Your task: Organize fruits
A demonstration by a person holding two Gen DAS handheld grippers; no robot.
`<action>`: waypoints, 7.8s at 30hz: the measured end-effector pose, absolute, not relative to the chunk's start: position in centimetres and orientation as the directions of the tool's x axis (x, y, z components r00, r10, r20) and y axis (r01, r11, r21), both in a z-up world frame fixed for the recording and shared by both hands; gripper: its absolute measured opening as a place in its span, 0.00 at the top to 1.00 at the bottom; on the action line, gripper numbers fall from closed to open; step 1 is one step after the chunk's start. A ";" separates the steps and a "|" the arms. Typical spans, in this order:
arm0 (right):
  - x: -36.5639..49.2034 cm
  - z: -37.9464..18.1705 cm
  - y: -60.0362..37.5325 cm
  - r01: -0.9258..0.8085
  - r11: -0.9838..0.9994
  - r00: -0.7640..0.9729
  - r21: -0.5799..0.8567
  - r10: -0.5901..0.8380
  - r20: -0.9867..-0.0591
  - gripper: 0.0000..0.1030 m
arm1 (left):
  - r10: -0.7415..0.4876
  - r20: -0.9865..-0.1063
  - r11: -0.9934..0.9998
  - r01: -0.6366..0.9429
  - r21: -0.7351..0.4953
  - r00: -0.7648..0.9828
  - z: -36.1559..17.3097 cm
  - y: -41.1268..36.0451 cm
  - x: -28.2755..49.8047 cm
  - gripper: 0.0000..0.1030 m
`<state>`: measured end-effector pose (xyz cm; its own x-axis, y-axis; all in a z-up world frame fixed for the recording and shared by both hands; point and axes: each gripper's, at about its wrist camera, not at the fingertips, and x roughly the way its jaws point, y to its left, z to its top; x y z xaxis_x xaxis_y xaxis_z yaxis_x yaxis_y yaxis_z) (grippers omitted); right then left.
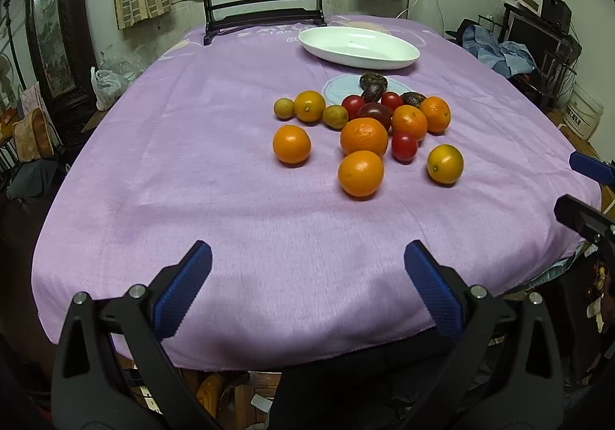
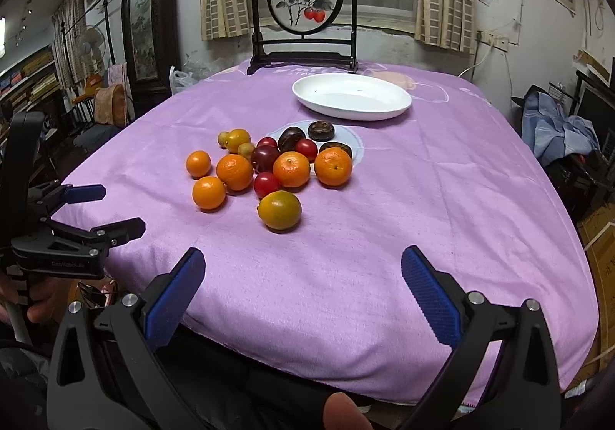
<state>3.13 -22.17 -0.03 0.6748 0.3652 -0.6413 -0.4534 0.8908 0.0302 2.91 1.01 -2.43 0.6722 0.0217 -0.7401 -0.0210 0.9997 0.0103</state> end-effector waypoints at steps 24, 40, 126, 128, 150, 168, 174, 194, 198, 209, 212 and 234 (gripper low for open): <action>9.3 -3.6 -17.3 -0.533 0.843 0.589 0.066 0.426 -0.687 0.21 | -0.083 -0.723 0.996 0.049 -0.068 0.686 -3.6 3.0 4.9 0.04; 11.2 -5.7 -16.9 -0.520 0.848 0.545 0.106 0.425 -0.723 0.58 | -0.197 -0.731 0.979 0.170 -0.112 0.654 -4.0 1.2 8.1 0.21; 13.5 -3.7 -17.6 -0.521 0.795 0.479 0.312 0.575 -0.664 0.40 | -0.176 -0.691 0.977 0.209 -0.037 0.701 -4.0 0.4 9.1 0.10; 13.6 -4.2 -16.8 -0.524 0.797 0.468 0.302 0.565 -0.680 0.44 | -0.180 -0.690 0.977 0.208 -0.043 0.701 -4.1 0.6 8.8 0.10; 13.7 -3.9 -17.2 -0.470 0.818 0.465 0.332 0.550 -0.694 0.72 | -0.227 -0.684 0.969 0.232 -0.085 0.694 -3.6 1.0 9.3 0.21; 12.3 -2.0 -21.7 -0.445 0.818 0.527 0.365 0.568 -0.632 0.72 | -0.210 -0.776 0.961 0.272 -0.052 0.595 -6.5 -2.3 14.0 0.55; 13.2 -2.2 -21.9 -0.446 0.807 0.507 0.387 0.585 -0.633 0.72 | -0.219 -0.773 0.964 0.253 -0.079 0.596 -5.8 -1.7 13.7 0.56; 34.8 2.5 -19.5 -0.374 0.888 0.675 0.268 0.459 -0.577 0.72 | -0.228 -0.730 0.972 0.196 -0.131 0.645 2.2 -2.0 37.5 0.56; 38.6 -0.2 -19.3 -0.335 0.900 0.644 0.277 0.434 -0.630 0.72 | -0.180 -0.787 0.982 0.147 -0.115 0.590 -0.6 -2.2 41.4 0.56; 39.8 -1.6 -19.3 -0.323 0.911 0.617 0.258 0.409 -0.672 0.60 | -0.116 -0.827 0.991 0.121 -0.059 0.551 -3.3 -2.8 43.9 0.36; 37.3 0.5 -20.3 -0.348 0.891 0.626 0.293 0.453 -0.635 0.59 | -0.097 -0.786 0.994 0.105 -0.041 0.611 -0.8 -2.2 41.8 0.25; 14.6 -4.3 -17.4 -0.520 0.814 0.512 0.258 0.539 -0.669 0.38 | -0.108 -0.716 0.994 0.062 -0.090 0.690 -4.1 5.3 13.3 0.05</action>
<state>14.55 -17.43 -4.28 0.5117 0.5389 -0.6692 -0.5199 0.8143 0.2581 13.34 5.33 -4.12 0.6902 -0.1079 -0.7155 0.0620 0.9940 -0.0901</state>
